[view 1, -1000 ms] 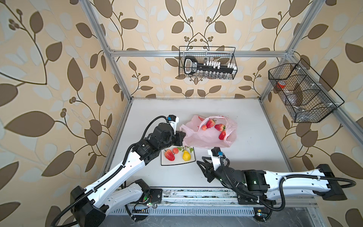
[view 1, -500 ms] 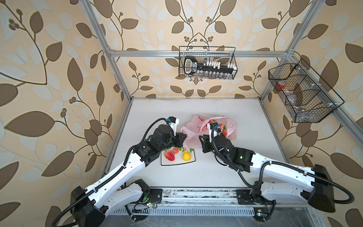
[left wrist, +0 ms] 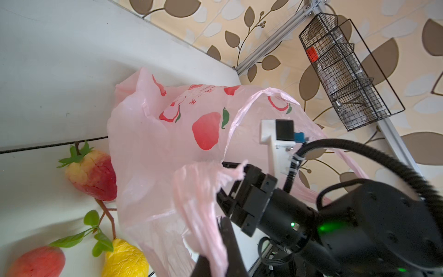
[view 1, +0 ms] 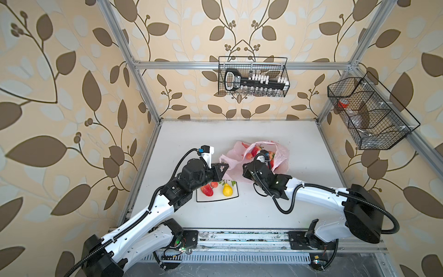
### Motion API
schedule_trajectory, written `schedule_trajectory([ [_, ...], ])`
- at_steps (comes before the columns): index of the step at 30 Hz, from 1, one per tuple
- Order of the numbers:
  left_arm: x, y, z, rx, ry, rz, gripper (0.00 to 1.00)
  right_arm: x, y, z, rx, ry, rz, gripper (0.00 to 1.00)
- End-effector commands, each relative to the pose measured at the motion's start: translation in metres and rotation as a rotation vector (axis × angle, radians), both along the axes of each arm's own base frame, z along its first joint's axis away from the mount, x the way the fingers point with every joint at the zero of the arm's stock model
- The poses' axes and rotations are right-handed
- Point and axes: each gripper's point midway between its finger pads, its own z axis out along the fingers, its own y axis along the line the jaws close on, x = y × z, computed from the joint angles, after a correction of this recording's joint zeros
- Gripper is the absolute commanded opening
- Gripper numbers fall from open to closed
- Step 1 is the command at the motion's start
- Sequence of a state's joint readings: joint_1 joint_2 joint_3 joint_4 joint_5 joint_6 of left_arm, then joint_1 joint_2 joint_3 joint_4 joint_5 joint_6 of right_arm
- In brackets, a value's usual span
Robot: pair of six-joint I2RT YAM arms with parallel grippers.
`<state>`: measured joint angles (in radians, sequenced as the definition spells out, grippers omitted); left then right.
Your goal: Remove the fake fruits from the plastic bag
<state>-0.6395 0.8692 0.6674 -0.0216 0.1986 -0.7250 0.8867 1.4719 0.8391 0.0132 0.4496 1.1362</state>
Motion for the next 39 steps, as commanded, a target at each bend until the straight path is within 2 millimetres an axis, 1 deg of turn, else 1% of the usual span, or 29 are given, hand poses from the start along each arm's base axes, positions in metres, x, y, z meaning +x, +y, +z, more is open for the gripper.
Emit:
schedule_trajectory([
  [1,-0.002,-0.004,0.015,-0.074,-0.038,-0.027,0.00,0.007,-0.009,-0.014,0.070,0.038,-0.110,0.33],
  [5,-0.006,-0.010,0.017,-0.097,-0.046,-0.067,0.00,0.020,-0.013,-0.029,0.087,0.082,-0.131,0.43],
  [11,-0.015,-0.026,0.016,-0.100,-0.045,-0.165,0.00,0.043,-0.035,-0.045,0.062,0.108,-0.185,0.51],
  [13,-0.018,-0.031,0.013,-0.096,-0.040,-0.188,0.00,0.050,-0.044,-0.051,0.047,0.118,-0.191,0.52],
  [14,-0.019,-0.033,0.012,-0.093,-0.039,-0.197,0.00,0.050,-0.042,-0.052,0.044,0.119,-0.176,0.52],
  [15,-0.021,-0.036,0.011,-0.089,-0.038,-0.208,0.00,0.056,-0.051,-0.054,0.044,0.120,-0.187,0.52],
  [17,-0.025,-0.042,0.008,-0.082,-0.036,-0.229,0.00,0.061,-0.058,-0.057,0.042,0.126,-0.188,0.52],
  [19,-0.031,-0.049,0.006,-0.076,-0.035,-0.255,0.00,0.066,-0.067,-0.059,0.048,0.130,-0.195,0.54],
  [22,-0.037,-0.061,0.003,-0.067,-0.035,-0.287,0.00,0.072,-0.076,-0.059,0.075,0.119,-0.197,0.55],
  [26,-0.040,-0.070,0.003,-0.054,-0.037,-0.299,0.00,0.080,-0.075,-0.061,0.100,0.113,-0.168,0.54],
  [29,-0.039,-0.070,0.005,-0.059,-0.037,-0.293,0.00,0.086,-0.073,-0.064,0.109,0.107,-0.157,0.52],
  [35,-0.039,-0.068,0.007,-0.067,-0.036,-0.277,0.00,0.099,-0.074,-0.077,0.127,0.117,-0.175,0.48],
  [39,-0.040,-0.067,0.008,-0.072,-0.034,-0.277,0.00,0.109,-0.074,-0.078,0.137,0.099,-0.189,0.47],
])
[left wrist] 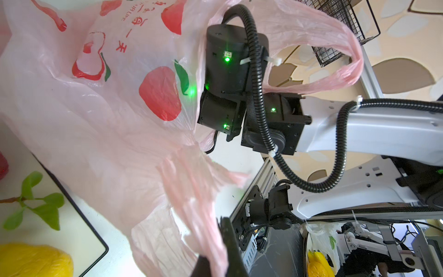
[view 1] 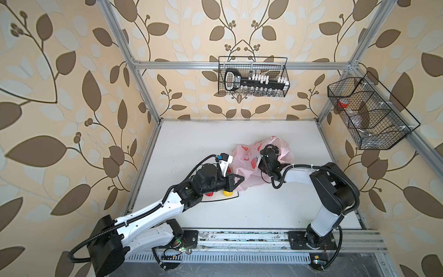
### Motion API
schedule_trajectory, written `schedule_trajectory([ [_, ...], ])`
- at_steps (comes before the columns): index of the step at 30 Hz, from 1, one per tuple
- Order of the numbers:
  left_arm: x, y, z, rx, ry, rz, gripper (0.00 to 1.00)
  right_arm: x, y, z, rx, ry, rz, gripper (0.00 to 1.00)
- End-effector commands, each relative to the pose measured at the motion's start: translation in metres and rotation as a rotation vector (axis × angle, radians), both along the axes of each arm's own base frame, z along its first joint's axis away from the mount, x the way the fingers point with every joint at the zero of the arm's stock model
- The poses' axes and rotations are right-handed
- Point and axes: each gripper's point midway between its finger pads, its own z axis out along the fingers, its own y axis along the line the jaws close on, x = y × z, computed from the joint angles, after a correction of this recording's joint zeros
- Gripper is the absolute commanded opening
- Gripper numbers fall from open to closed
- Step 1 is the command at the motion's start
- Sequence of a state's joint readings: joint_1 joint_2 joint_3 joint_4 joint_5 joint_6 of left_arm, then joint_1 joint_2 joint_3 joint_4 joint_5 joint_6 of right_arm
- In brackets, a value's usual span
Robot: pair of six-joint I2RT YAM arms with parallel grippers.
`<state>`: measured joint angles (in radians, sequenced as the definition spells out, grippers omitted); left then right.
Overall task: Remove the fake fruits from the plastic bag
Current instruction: 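Close the right gripper on the small cherry inside the bag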
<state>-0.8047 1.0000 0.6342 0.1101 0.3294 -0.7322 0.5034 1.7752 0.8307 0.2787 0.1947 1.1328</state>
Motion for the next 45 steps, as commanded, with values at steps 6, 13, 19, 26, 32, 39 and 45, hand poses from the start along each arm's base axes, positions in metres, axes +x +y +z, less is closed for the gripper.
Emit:
schedule_trajectory([
  [6,0.002,0.000,0.035,-0.072,-0.081,0.009,0.00,0.027,0.005,0.007,0.036,-0.063,-0.032,0.43],
  [13,0.000,0.002,0.035,-0.072,-0.077,0.011,0.00,0.041,0.007,0.005,0.071,-0.084,-0.029,0.44],
  [19,-0.003,0.001,0.034,-0.080,-0.066,-0.001,0.00,0.055,0.005,0.002,0.094,-0.095,-0.057,0.38],
  [26,-0.006,0.005,0.031,-0.072,-0.058,0.005,0.00,0.068,0.007,-0.002,0.120,-0.109,-0.064,0.25],
  [32,-0.003,0.008,0.026,-0.058,-0.051,0.029,0.00,0.064,0.003,0.007,0.119,-0.130,-0.056,0.11],
  [39,0.006,0.013,0.023,-0.043,-0.035,0.093,0.00,0.046,-0.005,0.025,0.097,-0.161,-0.027,0.03],
  [45,0.018,0.023,0.018,-0.025,-0.019,0.192,0.00,0.020,-0.015,0.042,0.085,-0.182,-0.001,0.03],
])
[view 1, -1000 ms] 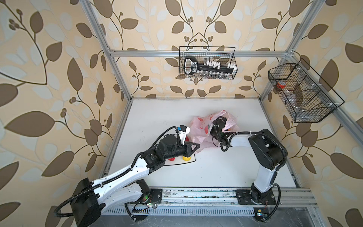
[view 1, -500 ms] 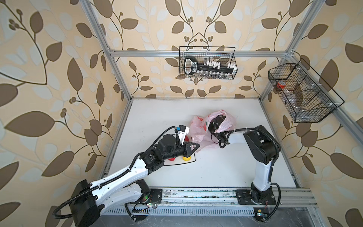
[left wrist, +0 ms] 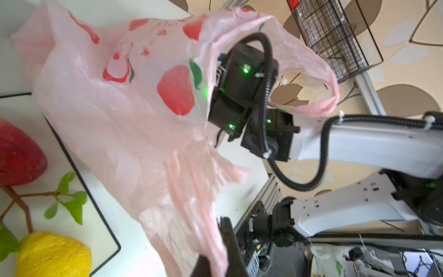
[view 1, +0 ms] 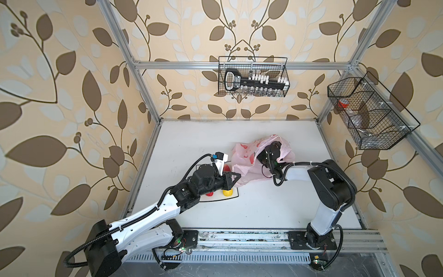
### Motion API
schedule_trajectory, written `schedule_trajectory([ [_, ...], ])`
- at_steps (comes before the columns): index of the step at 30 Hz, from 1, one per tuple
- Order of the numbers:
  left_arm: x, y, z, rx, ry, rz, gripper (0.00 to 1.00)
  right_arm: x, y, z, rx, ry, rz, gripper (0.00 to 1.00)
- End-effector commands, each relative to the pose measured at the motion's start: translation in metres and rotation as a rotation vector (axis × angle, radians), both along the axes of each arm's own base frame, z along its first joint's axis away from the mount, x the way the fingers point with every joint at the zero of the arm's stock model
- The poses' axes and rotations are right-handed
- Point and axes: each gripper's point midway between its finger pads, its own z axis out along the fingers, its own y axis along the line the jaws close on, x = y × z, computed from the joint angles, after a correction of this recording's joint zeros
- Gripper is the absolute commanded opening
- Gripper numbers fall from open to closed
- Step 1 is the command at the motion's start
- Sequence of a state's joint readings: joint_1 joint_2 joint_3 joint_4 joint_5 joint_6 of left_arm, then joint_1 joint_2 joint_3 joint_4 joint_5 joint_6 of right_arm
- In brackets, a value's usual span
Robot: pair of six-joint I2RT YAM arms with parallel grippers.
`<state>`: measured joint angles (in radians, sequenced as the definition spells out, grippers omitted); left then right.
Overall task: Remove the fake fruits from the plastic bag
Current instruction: 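Close the right gripper on the small cherry inside the bag, then lift the cherry out of the bag and carry it toward the plate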
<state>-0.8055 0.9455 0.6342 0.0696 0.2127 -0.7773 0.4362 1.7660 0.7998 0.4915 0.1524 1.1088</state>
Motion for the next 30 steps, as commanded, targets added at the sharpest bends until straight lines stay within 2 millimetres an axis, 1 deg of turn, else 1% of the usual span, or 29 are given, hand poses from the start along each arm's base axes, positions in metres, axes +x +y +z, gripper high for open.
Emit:
schedule_trajectory([
  [1,0.009,0.008,0.009,-0.017,-0.018,0.083,0.00,-0.014,-0.005,0.011,-0.006,-0.020,0.025,0.03],
  [5,0.014,0.012,0.009,-0.009,-0.019,0.118,0.00,-0.032,-0.007,0.021,0.000,-0.034,0.056,0.03],
  [11,0.021,0.014,0.014,0.031,-0.048,0.143,0.00,-0.060,-0.007,0.036,-0.027,-0.037,0.128,0.03],
  [16,0.028,0.009,0.016,0.077,-0.063,0.132,0.00,-0.084,-0.011,0.060,-0.054,-0.080,0.174,0.03],
  [19,0.034,0.009,0.019,0.063,-0.070,0.147,0.00,-0.095,-0.010,0.073,-0.063,-0.107,0.223,0.03],
  [24,0.046,0.011,0.026,0.034,-0.077,0.175,0.00,-0.116,-0.006,0.085,-0.085,-0.120,0.322,0.03],
  [30,0.054,0.014,0.026,0.036,-0.070,0.183,0.00,-0.147,-0.009,0.098,-0.101,-0.138,0.397,0.04],
])
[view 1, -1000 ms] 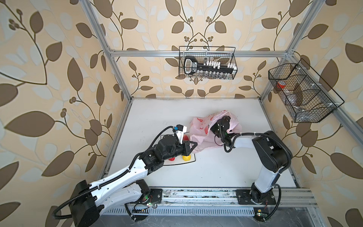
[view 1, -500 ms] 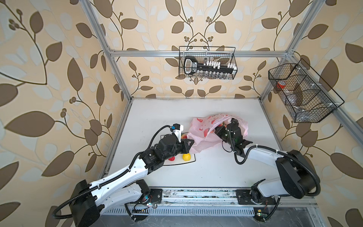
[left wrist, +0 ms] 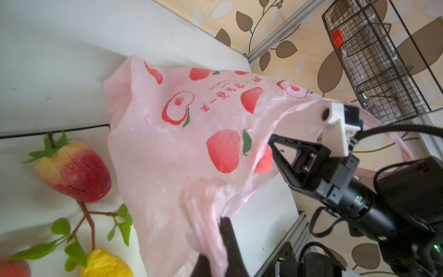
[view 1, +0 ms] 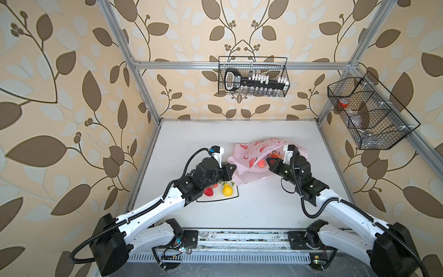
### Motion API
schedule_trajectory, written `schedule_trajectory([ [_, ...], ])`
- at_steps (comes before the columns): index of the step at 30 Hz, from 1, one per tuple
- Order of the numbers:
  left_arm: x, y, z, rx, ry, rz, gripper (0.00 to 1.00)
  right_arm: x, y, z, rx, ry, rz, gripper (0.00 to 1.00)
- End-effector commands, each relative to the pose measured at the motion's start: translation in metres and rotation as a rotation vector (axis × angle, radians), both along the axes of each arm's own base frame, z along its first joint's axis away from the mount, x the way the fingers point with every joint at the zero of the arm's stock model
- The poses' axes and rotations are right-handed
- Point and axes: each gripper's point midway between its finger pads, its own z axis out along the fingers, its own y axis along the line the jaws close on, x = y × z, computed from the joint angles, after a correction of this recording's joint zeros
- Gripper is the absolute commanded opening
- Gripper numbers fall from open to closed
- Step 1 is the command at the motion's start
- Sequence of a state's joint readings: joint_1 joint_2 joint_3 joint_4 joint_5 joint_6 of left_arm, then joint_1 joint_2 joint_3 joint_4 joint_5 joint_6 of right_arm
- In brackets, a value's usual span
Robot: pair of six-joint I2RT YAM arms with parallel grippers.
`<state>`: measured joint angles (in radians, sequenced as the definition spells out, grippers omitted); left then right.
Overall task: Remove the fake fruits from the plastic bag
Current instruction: 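Lift the cherry out of the bag and carry it toward the plate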
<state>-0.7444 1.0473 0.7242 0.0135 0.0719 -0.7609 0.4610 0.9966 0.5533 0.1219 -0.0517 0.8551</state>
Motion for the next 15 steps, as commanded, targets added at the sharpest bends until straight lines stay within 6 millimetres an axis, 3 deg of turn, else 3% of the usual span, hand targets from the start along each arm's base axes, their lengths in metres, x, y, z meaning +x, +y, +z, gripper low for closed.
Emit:
schedule_trajectory([
  [1,0.006,-0.004,0.030,-0.048,-0.073,-0.011,0.00,-0.027,0.003,-0.010,-0.043,0.034,0.091,0.03],
  [6,0.004,-0.002,0.024,-0.057,-0.069,-0.015,0.00,-0.058,0.014,0.004,-0.054,-0.006,0.173,0.04],
  [15,0.011,0.011,0.025,-0.050,-0.062,-0.006,0.00,-0.103,0.052,0.030,-0.082,-0.101,0.352,0.04],
])
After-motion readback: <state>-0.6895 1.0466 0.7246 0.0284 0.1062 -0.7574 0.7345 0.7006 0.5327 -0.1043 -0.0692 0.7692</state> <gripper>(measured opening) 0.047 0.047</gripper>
